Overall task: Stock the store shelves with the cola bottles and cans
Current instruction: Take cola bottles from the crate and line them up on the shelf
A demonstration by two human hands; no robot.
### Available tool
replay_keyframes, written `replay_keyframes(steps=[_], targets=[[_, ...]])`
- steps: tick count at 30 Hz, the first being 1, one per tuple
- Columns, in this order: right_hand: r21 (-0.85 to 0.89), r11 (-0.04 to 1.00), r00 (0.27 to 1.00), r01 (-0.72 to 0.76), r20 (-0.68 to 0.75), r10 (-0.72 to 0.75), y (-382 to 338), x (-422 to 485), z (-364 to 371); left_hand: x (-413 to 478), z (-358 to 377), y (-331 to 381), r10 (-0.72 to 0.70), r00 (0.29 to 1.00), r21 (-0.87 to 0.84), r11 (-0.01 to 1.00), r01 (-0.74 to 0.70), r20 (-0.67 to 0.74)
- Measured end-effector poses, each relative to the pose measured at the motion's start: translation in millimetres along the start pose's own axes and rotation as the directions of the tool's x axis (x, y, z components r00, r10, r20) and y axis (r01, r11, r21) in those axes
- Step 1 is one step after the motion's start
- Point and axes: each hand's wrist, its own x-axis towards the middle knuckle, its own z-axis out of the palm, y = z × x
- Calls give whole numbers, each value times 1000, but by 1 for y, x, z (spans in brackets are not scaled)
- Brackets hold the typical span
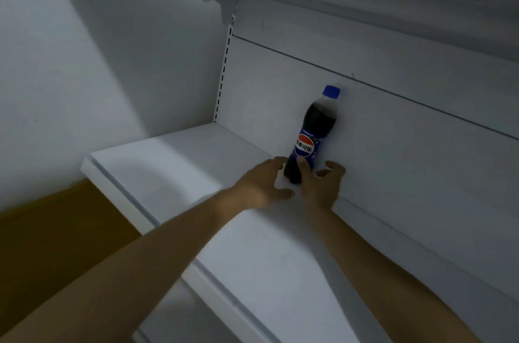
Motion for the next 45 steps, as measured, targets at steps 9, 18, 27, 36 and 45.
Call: replay_keyframes(steps=[9,18,27,36,45], targets=[[204,973,833,-105,552,-25,-100,-151,42,-137,-112,-49,64,956,-126,987,-104,-286],[60,799,444,-599,855,269,-53,-379,96,-349,-117,-184,-505,795,-583,774,247,-334],[-535,457,12,-711,640,768,177,-509,124,-532,0,-354,-898,438,-693,300,656,26],[-848,180,-86,-499,255,963,446,-601,129,-598,233,-500,-937,172,-635,-65,770,304],[-923,279,-6,-266,291,957,630,-676,171,-616,382,-600,-886,161,-445,-56,894,434]])
